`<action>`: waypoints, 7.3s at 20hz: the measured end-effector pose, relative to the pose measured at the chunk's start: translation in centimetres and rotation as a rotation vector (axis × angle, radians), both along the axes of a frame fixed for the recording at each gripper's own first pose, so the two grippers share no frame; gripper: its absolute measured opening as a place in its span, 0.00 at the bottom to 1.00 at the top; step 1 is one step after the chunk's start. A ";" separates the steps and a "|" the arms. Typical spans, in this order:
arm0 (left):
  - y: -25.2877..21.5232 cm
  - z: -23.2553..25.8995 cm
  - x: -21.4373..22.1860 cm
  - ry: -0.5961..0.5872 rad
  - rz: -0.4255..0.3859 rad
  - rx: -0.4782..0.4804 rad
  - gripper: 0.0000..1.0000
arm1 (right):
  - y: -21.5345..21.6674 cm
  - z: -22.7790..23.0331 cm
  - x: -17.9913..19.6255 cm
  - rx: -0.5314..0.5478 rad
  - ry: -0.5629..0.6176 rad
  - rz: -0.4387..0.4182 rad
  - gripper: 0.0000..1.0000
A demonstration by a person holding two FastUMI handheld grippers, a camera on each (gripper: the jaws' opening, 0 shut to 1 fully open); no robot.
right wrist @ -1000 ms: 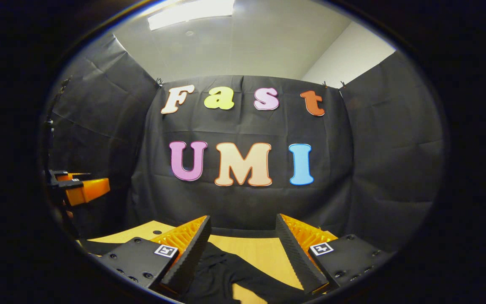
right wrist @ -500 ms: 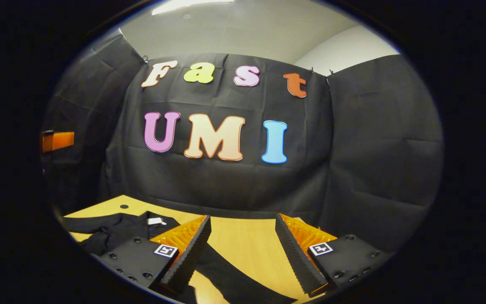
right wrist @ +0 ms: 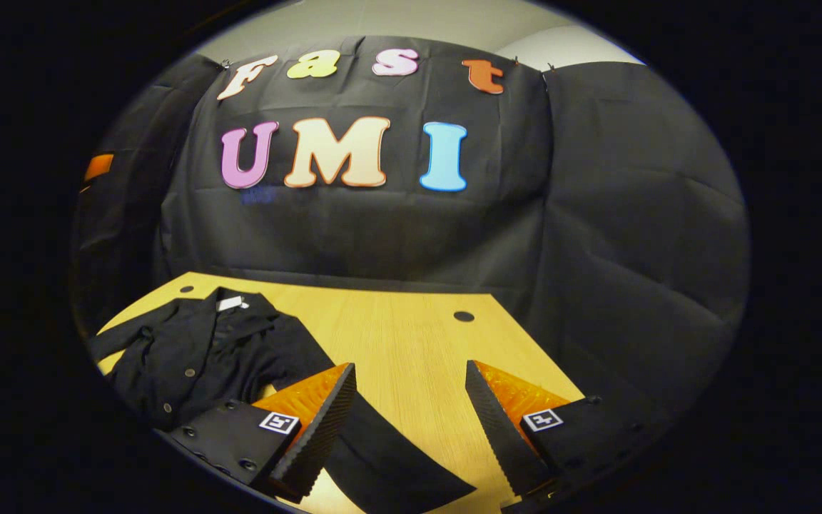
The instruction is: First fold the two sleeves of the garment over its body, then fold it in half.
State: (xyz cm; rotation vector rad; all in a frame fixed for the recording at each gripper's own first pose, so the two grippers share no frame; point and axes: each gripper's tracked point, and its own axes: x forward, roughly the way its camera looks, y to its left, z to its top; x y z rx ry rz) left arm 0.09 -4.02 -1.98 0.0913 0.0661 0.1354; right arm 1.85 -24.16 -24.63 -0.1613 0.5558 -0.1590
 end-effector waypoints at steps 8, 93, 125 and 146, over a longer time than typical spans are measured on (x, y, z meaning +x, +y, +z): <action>-3.3 -0.8 -0.1 0.003 -0.006 0.013 0.93 | -3.3 -7.6 -4.4 0.043 0.242 -0.008 0.98; 37.1 -24.4 -15.1 0.552 0.375 -0.213 0.95 | 49.4 -8.3 9.7 0.176 0.237 0.456 0.98; 31.7 -34.1 -17.7 0.819 0.497 -0.446 0.00 | 38.9 -5.9 7.5 0.119 0.215 0.379 0.98; 15.9 -22.8 1.2 0.605 0.008 -0.172 0.00 | 28.8 0.6 3.2 0.195 0.012 0.291 0.98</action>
